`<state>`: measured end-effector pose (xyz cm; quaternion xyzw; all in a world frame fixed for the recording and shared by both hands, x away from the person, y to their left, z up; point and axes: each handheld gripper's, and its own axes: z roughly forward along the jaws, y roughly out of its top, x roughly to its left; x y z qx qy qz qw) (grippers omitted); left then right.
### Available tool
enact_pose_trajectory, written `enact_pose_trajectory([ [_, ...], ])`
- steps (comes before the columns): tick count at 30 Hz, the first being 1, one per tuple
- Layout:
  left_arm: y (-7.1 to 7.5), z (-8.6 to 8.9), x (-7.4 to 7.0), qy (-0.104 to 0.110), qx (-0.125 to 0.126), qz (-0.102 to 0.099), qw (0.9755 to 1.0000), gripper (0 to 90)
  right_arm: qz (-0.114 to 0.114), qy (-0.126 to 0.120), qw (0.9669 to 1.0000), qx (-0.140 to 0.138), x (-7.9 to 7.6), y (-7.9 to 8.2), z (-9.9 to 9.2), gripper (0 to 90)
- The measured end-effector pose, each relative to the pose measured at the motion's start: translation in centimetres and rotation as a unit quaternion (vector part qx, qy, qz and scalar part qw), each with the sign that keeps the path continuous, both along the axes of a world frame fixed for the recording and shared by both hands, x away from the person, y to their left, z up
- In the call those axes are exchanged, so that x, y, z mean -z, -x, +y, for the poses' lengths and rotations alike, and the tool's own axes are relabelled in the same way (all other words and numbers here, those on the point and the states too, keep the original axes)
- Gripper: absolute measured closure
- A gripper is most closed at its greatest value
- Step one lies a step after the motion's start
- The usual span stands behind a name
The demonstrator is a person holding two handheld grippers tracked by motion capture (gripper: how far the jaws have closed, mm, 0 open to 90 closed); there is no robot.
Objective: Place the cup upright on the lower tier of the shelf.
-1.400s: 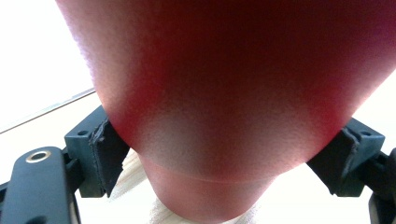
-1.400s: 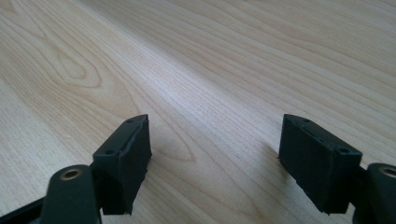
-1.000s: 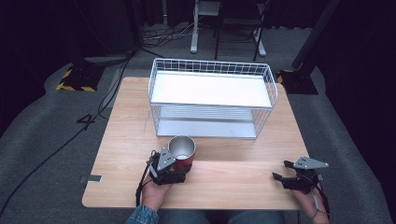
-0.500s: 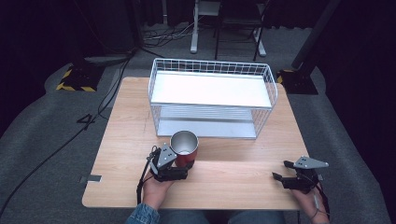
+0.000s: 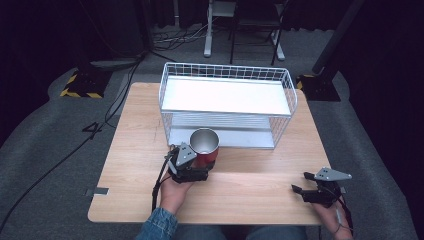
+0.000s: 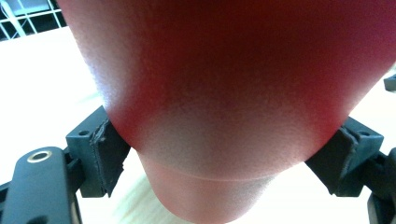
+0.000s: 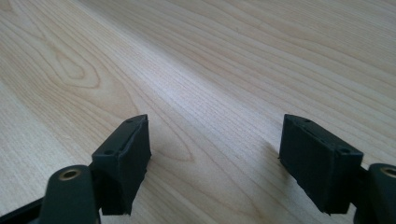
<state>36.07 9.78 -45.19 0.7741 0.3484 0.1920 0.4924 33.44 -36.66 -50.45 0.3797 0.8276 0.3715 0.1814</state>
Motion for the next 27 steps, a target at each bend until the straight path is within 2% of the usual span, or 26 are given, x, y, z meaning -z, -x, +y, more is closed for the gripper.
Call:
enact_pose_trajectory([
  [11, -3.2, -1.2, 0.5, 0.014, -0.009, 0.013, 0.9998, 16.6, -0.002, 0.002, 1.0000, 0.000, 0.0, 0.0, 0.0, 25.1],
  [14, -3.7, -1.4, 0.6, 0.009, -0.013, 0.013, 0.9998, 16.6, -0.002, 0.002, 1.0000, 0.000, 0.0, 0.0, 0.0, 25.1],
  [17, -4.4, -2.0, 0.8, 0.001, -0.019, 0.008, 0.9998, 16.6, -0.002, 0.002, 1.0000, 0.000, 0.0, 0.0, 0.0, 25.1],
  [19, -5.0, -2.5, 1.0, -0.006, -0.025, -0.009, 0.9996, 16.6, -0.002, 0.002, 1.0000, 0.000, 0.0, 0.1, 0.0, 25.2],
  [24, -5.9, -3.0, 1.8, -0.008, -0.036, -0.009, 0.9993, 16.6, -0.001, 0.000, 1.0000, 0.000, 0.0, 0.0, 0.0, 25.2],
  [27, -6.6, -3.2, 2.2, -0.002, -0.046, -0.012, 0.9989, 16.5, -0.002, 0.002, 1.0000, -0.001, 0.0, 0.0, 0.0, 25.2],
])
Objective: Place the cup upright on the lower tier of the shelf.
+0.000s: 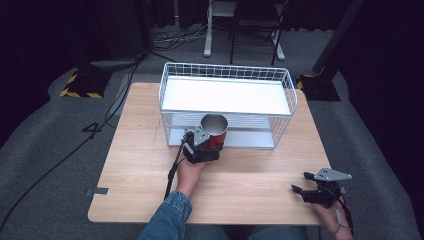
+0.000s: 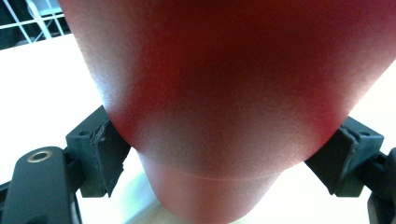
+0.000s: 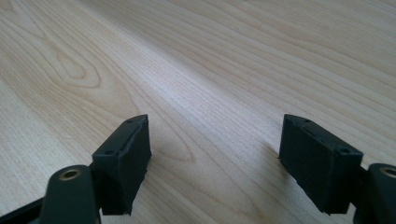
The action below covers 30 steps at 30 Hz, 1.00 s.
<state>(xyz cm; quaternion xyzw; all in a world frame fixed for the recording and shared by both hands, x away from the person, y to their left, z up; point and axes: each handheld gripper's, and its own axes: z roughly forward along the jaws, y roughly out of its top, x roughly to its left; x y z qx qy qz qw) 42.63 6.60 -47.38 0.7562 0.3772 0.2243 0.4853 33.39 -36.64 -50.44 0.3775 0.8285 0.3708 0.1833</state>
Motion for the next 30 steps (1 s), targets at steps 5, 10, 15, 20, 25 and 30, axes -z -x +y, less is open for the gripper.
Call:
enact_pose_trajectory([
  [5, -1.2, -0.5, 0.1, -0.001, -0.006, -0.001, 1.0000, 16.5, 0.000, 0.000, 1.0000, -0.003, 0.0, 0.0, 0.0, 25.2],
  [10, -2.3, -1.3, -0.1, 0.000, -0.007, -0.005, 1.0000, 16.5, -0.001, 0.000, 1.0000, -0.007, 0.0, 0.1, 0.1, 25.2],
  [15, -3.5, -2.1, -0.2, 0.005, -0.011, -0.008, 0.9999, 16.5, -0.002, 0.001, 1.0000, -0.009, 0.0, 0.1, 0.1, 25.2],
  [20, -4.7, -2.4, -0.1, 0.009, 0.001, -0.006, 0.9999, 16.5, 0.000, 0.000, 0.9999, -0.012, 0.0, 0.0, 0.1, 25.2],
  [25, -5.5, -2.7, 0.1, 0.016, -0.019, -0.009, 0.9997, 16.5, -0.002, 0.001, 0.9999, -0.014, 0.0, 0.1, 0.1, 25.2],
  [30, -6.2, -3.1, 0.4, 0.017, -0.028, -0.006, 0.9994, 16.5, 0.003, -0.002, 0.9999, -0.014, 0.0, 0.1, 0.0, 25.1],
])
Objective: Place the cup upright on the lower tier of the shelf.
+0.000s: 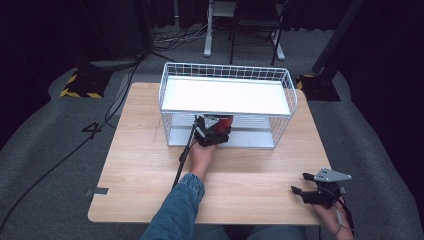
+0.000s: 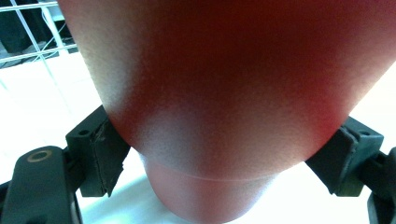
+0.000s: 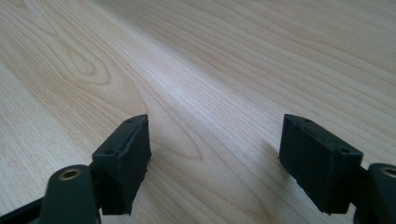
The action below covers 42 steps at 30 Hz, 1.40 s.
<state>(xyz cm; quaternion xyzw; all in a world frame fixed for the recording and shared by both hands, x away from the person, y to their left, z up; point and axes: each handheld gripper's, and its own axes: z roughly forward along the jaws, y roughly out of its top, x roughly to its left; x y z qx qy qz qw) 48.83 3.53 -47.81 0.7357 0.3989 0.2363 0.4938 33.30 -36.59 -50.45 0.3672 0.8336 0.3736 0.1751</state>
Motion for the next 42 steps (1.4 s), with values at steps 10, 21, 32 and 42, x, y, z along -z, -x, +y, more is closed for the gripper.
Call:
enact_pose_trajectory([
  [10, -0.6, -0.2, 0.7, -0.008, -0.032, 0.014, 0.9993, 16.4, 0.001, -0.001, 1.0000, 0.002, 0.0, 0.0, 0.0, 24.4],
  [21, -0.7, -0.3, 0.6, -0.029, -0.028, -0.001, 0.9992, 15.8, 0.000, 0.001, 1.0000, 0.002, 0.0, 0.0, 0.0, 24.3],
  [32, -0.4, -0.2, 0.1, -0.011, 0.016, 0.005, 0.9998, 6.6, 0.000, 0.001, 1.0000, 0.002, 0.0, 0.0, 0.0, 24.4],
  [42, 2.3, 2.1, -0.4, 0.004, -0.001, 0.013, 0.9999, 4.2, 0.001, 0.000, 1.0000, 0.002, 0.0, 0.0, 0.0, 24.3],
])
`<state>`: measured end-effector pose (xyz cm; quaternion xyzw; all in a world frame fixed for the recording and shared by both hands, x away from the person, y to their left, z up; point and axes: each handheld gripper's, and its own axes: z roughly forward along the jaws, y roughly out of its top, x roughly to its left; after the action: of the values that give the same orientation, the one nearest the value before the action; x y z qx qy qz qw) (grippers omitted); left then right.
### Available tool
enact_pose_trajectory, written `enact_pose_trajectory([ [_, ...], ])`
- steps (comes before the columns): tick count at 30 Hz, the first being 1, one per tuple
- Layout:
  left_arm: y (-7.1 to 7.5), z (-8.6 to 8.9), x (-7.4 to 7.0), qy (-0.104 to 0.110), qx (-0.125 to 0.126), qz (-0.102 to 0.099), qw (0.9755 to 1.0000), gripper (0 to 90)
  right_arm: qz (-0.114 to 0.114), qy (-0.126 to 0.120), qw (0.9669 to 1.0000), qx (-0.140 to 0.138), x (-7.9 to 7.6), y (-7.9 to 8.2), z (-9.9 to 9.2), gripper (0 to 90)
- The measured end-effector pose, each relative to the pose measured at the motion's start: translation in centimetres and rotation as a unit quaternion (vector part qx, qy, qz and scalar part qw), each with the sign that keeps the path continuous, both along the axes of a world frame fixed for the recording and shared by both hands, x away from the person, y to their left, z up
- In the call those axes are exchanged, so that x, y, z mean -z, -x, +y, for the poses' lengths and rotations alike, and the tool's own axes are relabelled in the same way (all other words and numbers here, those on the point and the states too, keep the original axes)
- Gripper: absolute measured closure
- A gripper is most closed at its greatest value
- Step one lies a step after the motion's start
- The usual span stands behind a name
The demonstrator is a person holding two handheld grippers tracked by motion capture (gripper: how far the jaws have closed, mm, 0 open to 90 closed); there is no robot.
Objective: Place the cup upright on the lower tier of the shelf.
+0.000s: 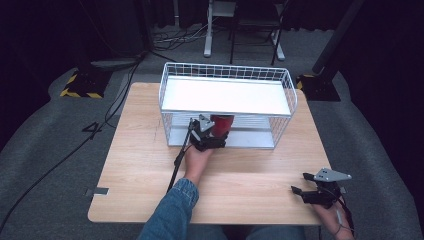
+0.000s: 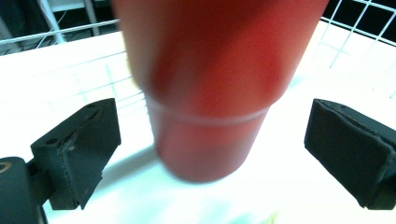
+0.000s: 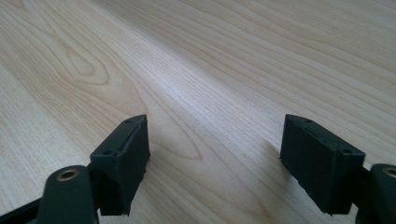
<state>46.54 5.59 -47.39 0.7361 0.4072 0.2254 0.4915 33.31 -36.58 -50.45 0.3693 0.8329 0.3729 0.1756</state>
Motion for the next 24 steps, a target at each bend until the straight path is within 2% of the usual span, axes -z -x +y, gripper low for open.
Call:
enact_pose_trajectory([
  [1, 0.3, 0.3, -0.1, 0.003, -0.002, 0.003, 1.0000, 4.3, 0.000, 0.000, 1.0000, 0.000, 0.0, 0.0, 0.0, 24.3],
  [2, 1.1, 0.8, -0.5, -0.005, -0.008, 0.003, 1.0000, 4.2, 0.001, -0.001, 1.0000, 0.000, 0.0, 0.0, 0.0, 24.3],
  [6, 2.1, 1.7, -1.0, -0.007, -0.009, 0.000, 0.9999, 4.3, 0.001, -0.001, 1.0000, -0.001, 0.0, 0.0, 0.0, 24.4],
  [9, 3.2, 2.4, -1.5, -0.002, -0.008, -0.003, 1.0000, 4.3, 0.002, -0.002, 1.0000, -0.001, 0.0, -0.1, 0.0, 24.4],
  [13, 4.8, 3.2, -2.2, 0.006, 0.001, -0.007, 1.0000, 4.5, 0.001, 0.000, 1.0000, -0.003, 0.0, 0.0, 0.0, 24.3],
  [16, 5.9, 3.8, -2.7, 0.017, 0.011, -0.002, 0.9998, 5.1, 0.002, -0.002, 1.0000, -0.004, 0.0, 0.0, 0.0, 24.3],
  [17, 6.7, 4.3, -3.0, 0.020, 0.013, -0.005, 0.9997, 5.8, 0.004, -0.003, 1.0000, -0.004, 0.0, -0.1, 0.0, 24.3],
  [18, 6.7, 4.3, -3.0, 0.020, 0.013, -0.005, 0.9997, 6.1, 0.004, -0.003, 1.0000, -0.004, 0.0, -0.1, 0.0, 24.3],
  [22, 8.6, 5.4, -4.0, 0.022, 0.021, -0.013, 0.9995, 6.1, 0.005, -0.003, 1.0000, -0.003, 0.0, -0.1, -0.1, 23.9],
  [24, 8.9, 5.6, -4.1, 0.024, 0.021, -0.015, 0.9994, 6.1, 0.005, -0.003, 1.0000, -0.003, 0.0, -0.1, -0.1, 23.9],
])
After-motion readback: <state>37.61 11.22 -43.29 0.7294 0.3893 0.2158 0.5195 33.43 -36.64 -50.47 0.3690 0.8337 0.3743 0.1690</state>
